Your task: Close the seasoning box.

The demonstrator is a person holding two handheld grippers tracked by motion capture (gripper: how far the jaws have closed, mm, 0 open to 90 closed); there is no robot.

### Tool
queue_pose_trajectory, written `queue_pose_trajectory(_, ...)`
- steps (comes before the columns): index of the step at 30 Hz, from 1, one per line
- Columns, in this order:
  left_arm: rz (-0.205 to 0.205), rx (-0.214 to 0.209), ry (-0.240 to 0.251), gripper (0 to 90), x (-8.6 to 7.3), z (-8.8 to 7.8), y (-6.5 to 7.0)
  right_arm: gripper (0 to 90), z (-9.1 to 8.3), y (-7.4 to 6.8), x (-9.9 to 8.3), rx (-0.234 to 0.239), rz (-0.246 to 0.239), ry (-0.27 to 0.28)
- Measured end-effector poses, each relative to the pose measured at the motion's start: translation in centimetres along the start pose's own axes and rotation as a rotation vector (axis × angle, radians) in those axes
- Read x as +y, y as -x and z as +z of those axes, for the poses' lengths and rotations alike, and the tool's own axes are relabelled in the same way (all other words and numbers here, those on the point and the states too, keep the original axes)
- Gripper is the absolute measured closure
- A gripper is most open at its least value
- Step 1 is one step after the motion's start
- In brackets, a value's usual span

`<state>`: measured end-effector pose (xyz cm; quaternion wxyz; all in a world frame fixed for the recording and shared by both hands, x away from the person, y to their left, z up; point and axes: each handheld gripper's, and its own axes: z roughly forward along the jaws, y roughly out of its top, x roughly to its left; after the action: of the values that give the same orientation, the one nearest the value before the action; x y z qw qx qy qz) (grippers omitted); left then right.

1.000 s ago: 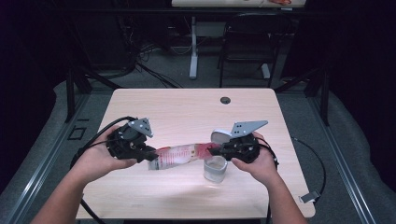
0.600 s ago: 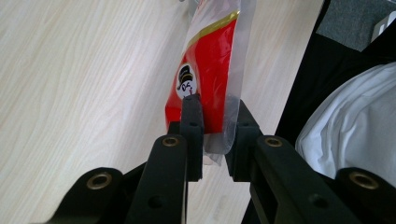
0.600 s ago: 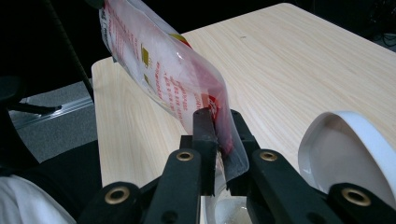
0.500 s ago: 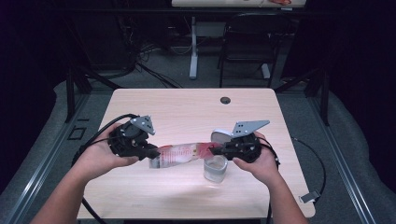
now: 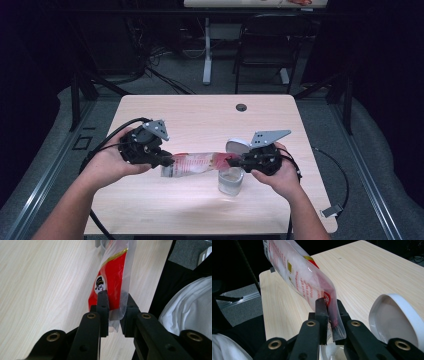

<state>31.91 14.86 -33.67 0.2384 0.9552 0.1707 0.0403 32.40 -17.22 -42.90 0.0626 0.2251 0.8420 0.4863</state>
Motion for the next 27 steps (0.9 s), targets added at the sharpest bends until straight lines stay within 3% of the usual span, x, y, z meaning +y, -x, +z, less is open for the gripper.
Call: queue_pose_trajectory(27,0.024,0.007,0.006,81.9,1.5,-0.5,-0.2,85.6,-0.4,0.1,-0.4,-0.008,0.012,-0.002)
